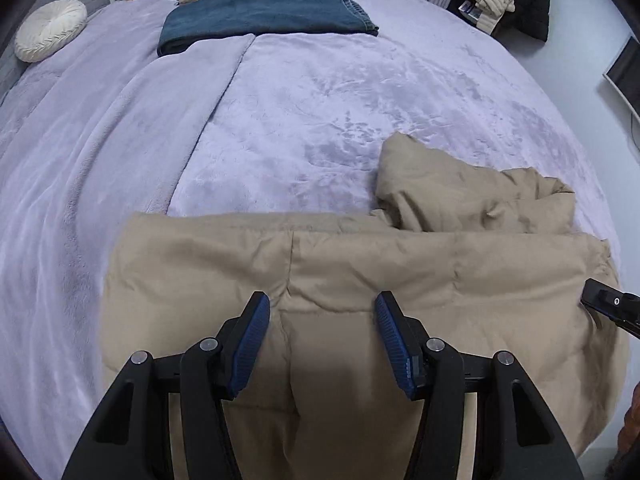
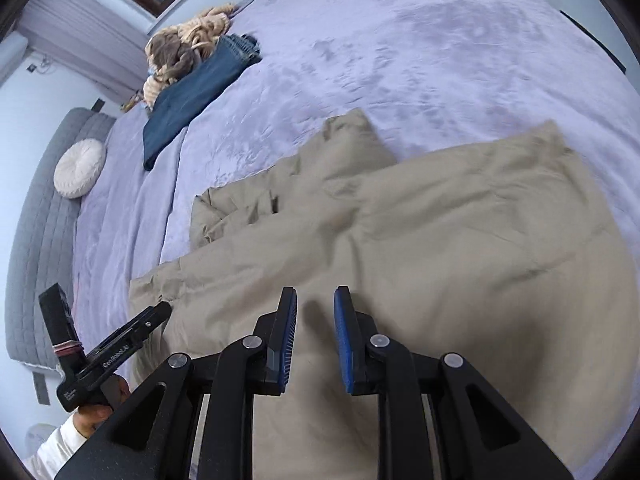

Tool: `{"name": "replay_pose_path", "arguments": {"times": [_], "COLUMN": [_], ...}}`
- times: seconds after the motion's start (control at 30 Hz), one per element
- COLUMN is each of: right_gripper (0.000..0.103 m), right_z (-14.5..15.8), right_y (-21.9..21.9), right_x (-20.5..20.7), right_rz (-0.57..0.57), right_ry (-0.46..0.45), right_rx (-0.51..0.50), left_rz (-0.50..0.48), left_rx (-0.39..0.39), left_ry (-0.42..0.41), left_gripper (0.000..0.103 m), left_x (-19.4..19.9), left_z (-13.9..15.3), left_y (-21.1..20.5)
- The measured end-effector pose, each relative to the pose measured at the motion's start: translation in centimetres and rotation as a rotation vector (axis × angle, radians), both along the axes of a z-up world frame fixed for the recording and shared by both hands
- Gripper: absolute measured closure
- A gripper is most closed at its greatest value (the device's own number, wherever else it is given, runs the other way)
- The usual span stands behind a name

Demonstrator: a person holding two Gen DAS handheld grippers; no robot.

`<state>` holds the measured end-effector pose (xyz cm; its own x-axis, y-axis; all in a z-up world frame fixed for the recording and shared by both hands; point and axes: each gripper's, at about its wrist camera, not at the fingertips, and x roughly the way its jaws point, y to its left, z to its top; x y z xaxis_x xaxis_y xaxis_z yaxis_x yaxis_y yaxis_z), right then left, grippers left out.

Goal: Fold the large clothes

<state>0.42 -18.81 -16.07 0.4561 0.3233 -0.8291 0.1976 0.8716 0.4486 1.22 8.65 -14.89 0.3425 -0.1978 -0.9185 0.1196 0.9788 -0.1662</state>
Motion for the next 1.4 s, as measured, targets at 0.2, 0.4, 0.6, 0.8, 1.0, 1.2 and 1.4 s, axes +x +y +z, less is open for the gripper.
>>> {"name": "replay_pose_path", "arguments": {"times": [0.2, 0.4, 0.6, 0.8, 1.0, 1.2, 1.4], "right_gripper": [0.086, 0.086, 0.080, 0.051, 0.040, 0.033, 0.022], "right_z": [-4.2, -6.1, -4.5, -1.9, 0.0, 0.9, 1.3], "right_y": [1.8, 1.6, 0.4, -0.6, -0.1, -0.2, -0.6], "right_x": [4.6, 6.8, 5.5, 2.6, -0.7, -5.0, -8.7], "right_rz": [-0.029, -0.033, -0.049, -0.060, -0.031, -0.025, -0.029], "right_ry": [0.085, 0.130, 0.138, 0.124, 0.124, 0.133, 0.153], "right_rx": [-0.069, -0.072, -0.054, -0.032, -0.007, 0.007, 0.012], "left_rz": [0.007, -0.001, 0.007, 0.025, 0.091, 0.099, 0.081], "left_rx": [-0.047, -0.061, -0.069, -0.051, -0.067, -0.042, -0.032], "left_ry": [0.040, 0.067, 0.083, 0.085, 0.075, 0.093, 0.105], "left_gripper": [0.044, 0.039, 0.039, 0.033, 0.002, 0.002, 0.002], "left_x": [3.2, 4.8, 3.6, 0.9, -2.6, -6.5, -10.6], "left_z": [-3.1, -3.9, -2.3, 0.2, 2.7, 4.2, 5.7], "left_y": [0.9, 0.8, 2.5, 4.1, 5.6, 5.9, 5.1]}}
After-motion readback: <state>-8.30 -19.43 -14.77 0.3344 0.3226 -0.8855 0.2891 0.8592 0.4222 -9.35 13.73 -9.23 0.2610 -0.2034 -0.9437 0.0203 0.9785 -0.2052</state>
